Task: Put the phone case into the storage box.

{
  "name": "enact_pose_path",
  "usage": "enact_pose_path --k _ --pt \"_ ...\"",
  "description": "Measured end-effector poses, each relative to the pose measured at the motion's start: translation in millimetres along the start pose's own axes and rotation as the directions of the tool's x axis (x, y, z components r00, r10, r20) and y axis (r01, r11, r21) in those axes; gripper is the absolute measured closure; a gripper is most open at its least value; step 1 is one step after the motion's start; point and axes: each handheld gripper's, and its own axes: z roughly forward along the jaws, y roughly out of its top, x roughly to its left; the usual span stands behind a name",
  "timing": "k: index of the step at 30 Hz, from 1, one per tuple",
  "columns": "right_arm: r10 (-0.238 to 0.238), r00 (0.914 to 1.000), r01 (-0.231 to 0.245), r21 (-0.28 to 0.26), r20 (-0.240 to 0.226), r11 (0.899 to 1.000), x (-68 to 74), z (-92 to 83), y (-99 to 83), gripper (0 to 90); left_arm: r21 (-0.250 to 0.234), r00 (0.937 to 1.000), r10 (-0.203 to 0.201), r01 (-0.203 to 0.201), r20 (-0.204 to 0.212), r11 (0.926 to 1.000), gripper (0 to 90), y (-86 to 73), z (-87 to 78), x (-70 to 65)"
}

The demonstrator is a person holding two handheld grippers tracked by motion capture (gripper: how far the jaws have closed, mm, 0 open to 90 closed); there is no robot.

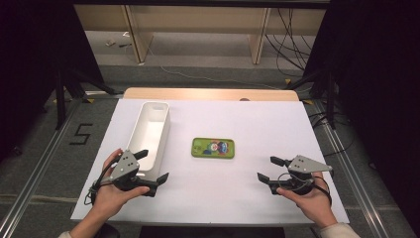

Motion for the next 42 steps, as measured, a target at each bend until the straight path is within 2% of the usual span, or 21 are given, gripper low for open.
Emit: enact_pose_path --k 11,15,20,21,22,25,26,27,28,29,30,32,33,38,39,41,42 --pt "-0.001 1.0 0.001 0.0 0.001 1.0 -0.3 0.7 0.2 24.6 -0.002 1.0 -0.001 0.001 -0.001 1.0 0.0 0.0 -0.3 -0.1" --pt "-0.019 0.9998 0.019 -0.005 0.005 1.0 -2.5 3.2 2.4 28.7 -0.001 1.0 0.0 0.0 0.001 1.0 0.0 0.0 -0.1 -0.6" --pt "-0.049 0.9987 0.049 -0.009 0.009 0.999 -9.2 16.8 10.8 39.9 0.0 1.0 0.001 -0.001 0.001 1.0 0.0 -0.3 0.1 -1.0" --pt "-0.054 0.9985 0.054 -0.007 0.01 0.998 -10.4 20.8 13.2 43.3 0.0 1.0 0.001 -0.001 0.002 1.0 0.0 -0.3 0.1 -0.9" --pt "-0.069 0.9976 0.069 0.011 0.01 0.998 -13.1 30.3 18.4 51.6 0.001 1.0 0.0 0.0 0.002 1.0 0.0 -0.3 0.2 -0.9" --pt "-0.071 0.9974 0.072 0.056 -0.013 0.996 -17.9 50.0 26.8 65.5 0.0 1.0 0.0 0.0 0.001 1.0 0.0 -0.5 0.4 -0.6" --pt "-0.071 0.9974 0.072 0.056 -0.013 0.996 -17.9 50.0 26.8 65.5 0.0 1.0 0.0 0.0 0.002 1.0 0.0 -0.5 0.4 -0.6" --pt "-0.08 0.9968 0.08 0.069 -0.011 0.994 -19.2 57.0 29.7 70.4 0.0 1.0 0.0 0.0 0.001 1.0 0.0 -0.4 0.3 -0.6" --pt "-0.085 0.9963 0.086 0.095 -0.018 0.992 -22.1 71.2 36.1 77.5 0.0 1.0 -0.002 0.002 0.002 1.0 0.0 -0.4 0.2 -0.6" --pt "-0.085 0.9963 0.086 0.095 -0.018 0.992 -22.1 71.2 36.1 77.5 0.0 1.0 -0.002 0.002 0.002 1.0 0.0 -0.4 0.2 -0.6" --pt "-0.095 0.9954 0.096 0.111 -0.012 0.989 -24.4 85.1 42.0 83.1 -0.001 1.0 -0.002 0.002 0.003 1.0 0.0 -0.5 0.1 -0.6" --pt "-0.104 0.9946 0.103 0.131 -0.004 0.986 -26.4 98.3 46.6 87.9 -0.002 1.0 -0.003 0.003 0.003 1.0 0.0 -0.6 0.0 -0.7" --pt "-0.104 0.9946 0.103 0.131 -0.004 0.986 -26.4 98.3 46.6 87.9 -0.002 1.0 -0.003 0.003 0.003 1.0 0.0 -0.6 0.0 -0.7" --pt "-0.114 0.9934 0.11 0.177 0.012 0.978 -29.8 126.4 55.1 90.0 -0.001 1.0 -0.005 0.005 0.002 1.0 0.0 -0.9 -0.5 -0.4" --pt "-0.117 0.993 0.112 0.197 0.015 0.974 -32.0 136.1 57.7 90.0 0.0 1.0 -0.005 0.005 0.002 1.0 0.0 -0.9 -0.6 -0.4" --pt "-0.119 0.9928 0.112 0.202 0.019 0.973 -33.7 140.6 58.8 90.0 -0.001 1.0 -0.005 0.005 0.002 1.0 0.0 -0.8 -0.8 -0.3" --pt "-0.11 0.9938 0.104 0.215 0.016 0.971 -37.2 148.5 61.0 90.0 -0.004 1.0 -0.006 0.006 0.004 1.0 0.0 -0.6 -1.1 -0.4"
